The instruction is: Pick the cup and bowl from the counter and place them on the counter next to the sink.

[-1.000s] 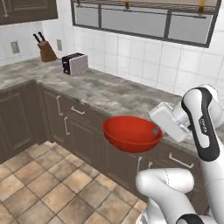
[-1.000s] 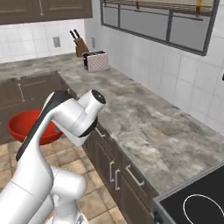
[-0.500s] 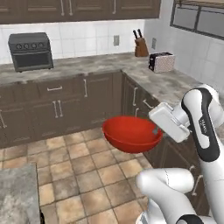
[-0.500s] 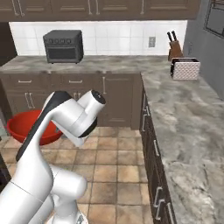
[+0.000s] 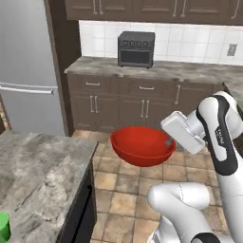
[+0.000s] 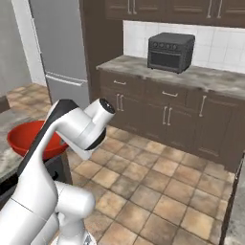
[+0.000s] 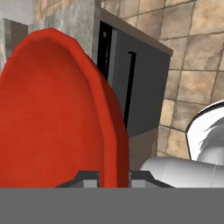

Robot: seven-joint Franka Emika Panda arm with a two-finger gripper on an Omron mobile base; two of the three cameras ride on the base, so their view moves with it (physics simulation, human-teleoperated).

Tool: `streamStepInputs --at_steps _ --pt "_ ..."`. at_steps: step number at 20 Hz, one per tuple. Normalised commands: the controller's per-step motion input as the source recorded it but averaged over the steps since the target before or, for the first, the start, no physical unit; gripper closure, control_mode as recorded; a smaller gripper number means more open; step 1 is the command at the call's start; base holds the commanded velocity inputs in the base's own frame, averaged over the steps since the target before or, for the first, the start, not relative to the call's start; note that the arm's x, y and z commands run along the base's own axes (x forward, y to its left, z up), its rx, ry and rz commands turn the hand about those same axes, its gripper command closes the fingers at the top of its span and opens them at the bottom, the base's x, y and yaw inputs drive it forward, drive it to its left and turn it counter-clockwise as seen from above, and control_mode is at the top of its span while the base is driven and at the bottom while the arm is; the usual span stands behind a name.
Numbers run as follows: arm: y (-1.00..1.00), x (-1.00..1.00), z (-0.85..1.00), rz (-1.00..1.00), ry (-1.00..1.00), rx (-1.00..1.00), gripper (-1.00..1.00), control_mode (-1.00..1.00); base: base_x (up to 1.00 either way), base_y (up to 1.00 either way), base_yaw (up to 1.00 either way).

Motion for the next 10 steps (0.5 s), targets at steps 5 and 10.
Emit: streamStepInputs --at_steps 5,10 --pt "0.0 0.0 0.0 0.0 0.0 0.0 1.0 1.0 -0.05 -0.54 0.76" --pt "0.0 0.0 0.0 0.0 0.0 0.0 1.0 1.0 -0.02 -0.62 0.72"
